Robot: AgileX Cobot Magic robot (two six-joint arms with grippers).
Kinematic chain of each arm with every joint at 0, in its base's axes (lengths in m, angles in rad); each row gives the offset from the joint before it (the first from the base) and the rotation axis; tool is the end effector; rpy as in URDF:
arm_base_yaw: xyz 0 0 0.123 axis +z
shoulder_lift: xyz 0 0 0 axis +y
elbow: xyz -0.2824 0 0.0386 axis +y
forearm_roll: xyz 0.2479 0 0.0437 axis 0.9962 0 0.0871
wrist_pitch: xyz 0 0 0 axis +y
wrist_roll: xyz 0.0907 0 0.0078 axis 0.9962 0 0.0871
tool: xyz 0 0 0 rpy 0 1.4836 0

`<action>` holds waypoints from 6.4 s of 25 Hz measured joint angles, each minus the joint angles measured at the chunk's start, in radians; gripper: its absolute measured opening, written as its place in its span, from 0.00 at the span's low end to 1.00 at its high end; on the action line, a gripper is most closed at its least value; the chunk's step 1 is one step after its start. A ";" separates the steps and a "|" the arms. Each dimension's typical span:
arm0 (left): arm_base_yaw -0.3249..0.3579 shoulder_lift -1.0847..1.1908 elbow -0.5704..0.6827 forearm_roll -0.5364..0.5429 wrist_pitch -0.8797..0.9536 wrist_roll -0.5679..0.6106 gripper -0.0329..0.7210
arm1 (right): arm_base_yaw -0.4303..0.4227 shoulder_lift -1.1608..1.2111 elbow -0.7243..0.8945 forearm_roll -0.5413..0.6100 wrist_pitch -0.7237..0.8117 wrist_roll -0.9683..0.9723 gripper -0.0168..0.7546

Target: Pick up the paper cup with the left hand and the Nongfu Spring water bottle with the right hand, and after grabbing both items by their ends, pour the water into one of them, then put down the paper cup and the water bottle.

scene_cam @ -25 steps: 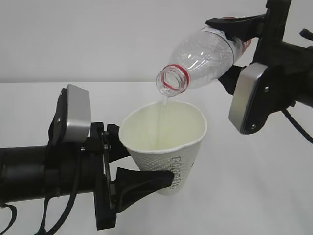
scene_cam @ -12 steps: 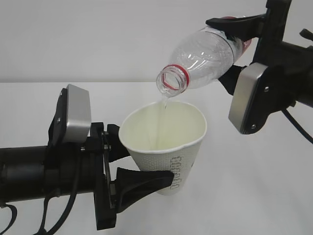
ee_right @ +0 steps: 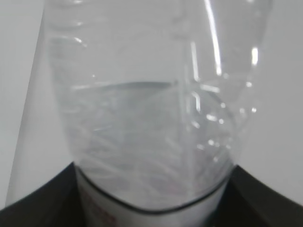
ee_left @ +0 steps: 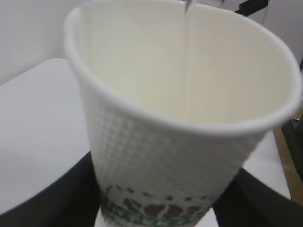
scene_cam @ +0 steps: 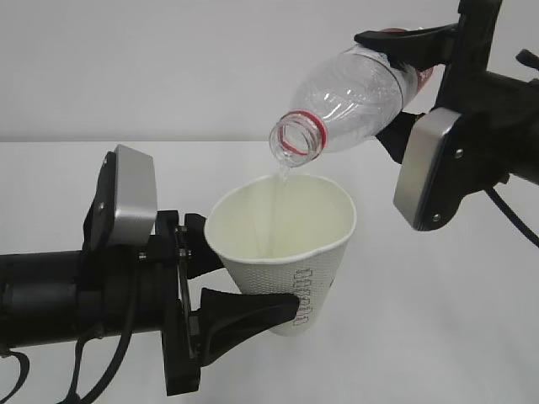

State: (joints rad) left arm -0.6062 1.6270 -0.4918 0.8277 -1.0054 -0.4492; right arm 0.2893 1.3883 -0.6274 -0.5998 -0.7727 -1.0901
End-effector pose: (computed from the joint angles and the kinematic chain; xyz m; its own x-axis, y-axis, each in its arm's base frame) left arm 0.1881 -0.1992 0.1801 -0.1130 0.1533 -0.9817 0.9555 0.2876 -0.0651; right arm 0.2582 0.1142 0.2686 0.6397 -0.7682 -0.0238 -0.0125 0.0206 -0.9997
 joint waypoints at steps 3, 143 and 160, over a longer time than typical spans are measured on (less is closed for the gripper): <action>0.000 0.000 0.000 0.000 0.000 0.000 0.69 | 0.000 0.000 0.000 0.000 0.000 0.000 0.65; 0.000 0.000 0.000 0.041 -0.020 0.000 0.69 | 0.000 0.000 -0.002 0.000 -0.026 -0.050 0.65; 0.000 0.000 0.000 0.041 -0.020 0.000 0.69 | 0.000 0.000 -0.002 0.000 -0.029 -0.060 0.65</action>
State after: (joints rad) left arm -0.6062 1.6270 -0.4918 0.8688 -1.0255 -0.4492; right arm 0.2893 1.3883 -0.6295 -0.5998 -0.8021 -1.1496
